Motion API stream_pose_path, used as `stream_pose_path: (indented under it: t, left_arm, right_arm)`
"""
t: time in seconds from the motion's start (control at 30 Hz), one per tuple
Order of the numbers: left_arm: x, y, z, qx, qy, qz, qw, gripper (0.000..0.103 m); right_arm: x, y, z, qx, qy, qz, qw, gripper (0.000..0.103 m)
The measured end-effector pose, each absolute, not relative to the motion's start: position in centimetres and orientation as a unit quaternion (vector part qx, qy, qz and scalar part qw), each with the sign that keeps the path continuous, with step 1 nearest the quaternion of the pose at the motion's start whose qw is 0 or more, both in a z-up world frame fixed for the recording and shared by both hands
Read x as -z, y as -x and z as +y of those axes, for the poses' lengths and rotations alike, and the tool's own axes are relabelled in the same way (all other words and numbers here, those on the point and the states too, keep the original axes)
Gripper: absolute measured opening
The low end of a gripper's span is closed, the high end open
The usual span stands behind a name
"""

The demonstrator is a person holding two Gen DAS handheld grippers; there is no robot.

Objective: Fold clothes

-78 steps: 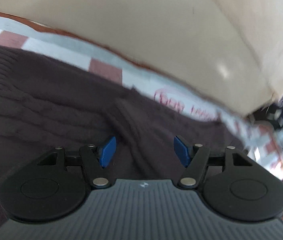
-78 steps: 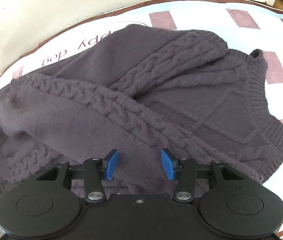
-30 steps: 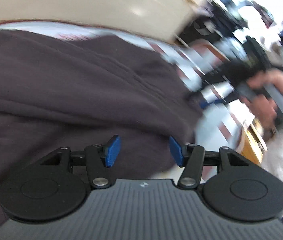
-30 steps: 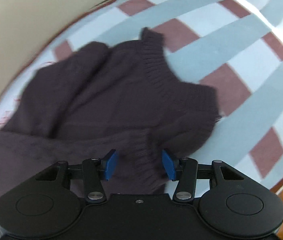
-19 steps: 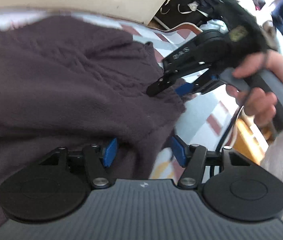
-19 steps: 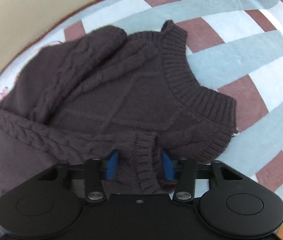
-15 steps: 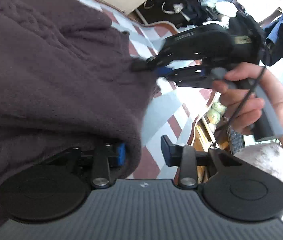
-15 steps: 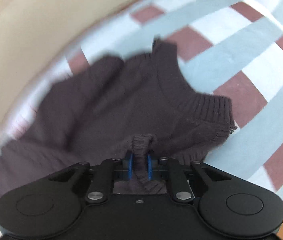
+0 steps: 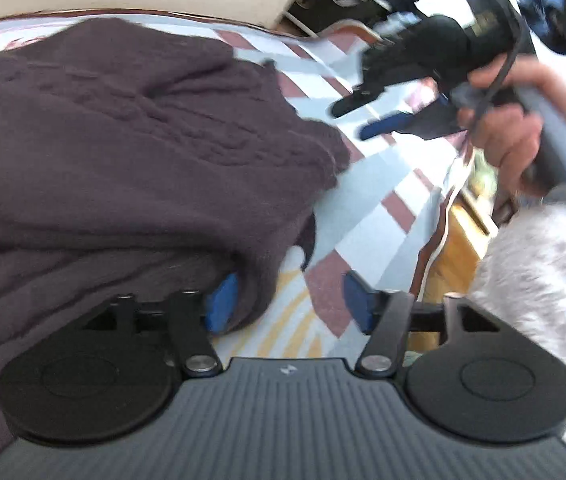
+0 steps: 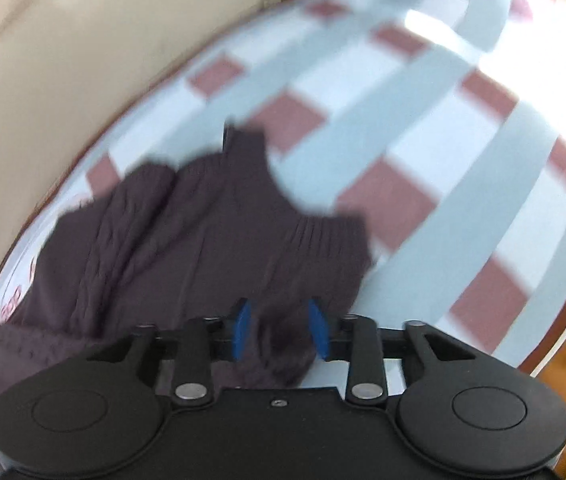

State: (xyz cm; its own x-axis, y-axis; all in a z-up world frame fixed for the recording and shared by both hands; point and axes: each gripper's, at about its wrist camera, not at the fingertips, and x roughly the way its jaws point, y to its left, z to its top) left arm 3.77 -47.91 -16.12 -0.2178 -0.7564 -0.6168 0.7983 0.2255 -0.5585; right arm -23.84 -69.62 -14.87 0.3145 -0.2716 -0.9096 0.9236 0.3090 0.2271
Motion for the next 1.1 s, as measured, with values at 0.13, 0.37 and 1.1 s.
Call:
stream_pose_path:
  t: [0.13,0.37,1.1]
  left_arm:
    - [16.1,-7.3,-44.1,0.573,0.06,0.49,0.654,0.061]
    - [15.9,-14.0,-37.0,0.412,0.202,0.474,0.751,0.061]
    - [16.6,-24.9,-34.6,0.278,0.215,0.501,0.79,0.063]
  right_arm:
    - [13.7,22.6,-68.6,0.394,-0.382,0.388,0.741,0.051]
    - [12.5,16.0,-62.0,0.229,-0.243,0.442,0.833,0.051]
    - [18.8,10.8,-51.5,0.074,0.038,0.638,0.765,0.007]
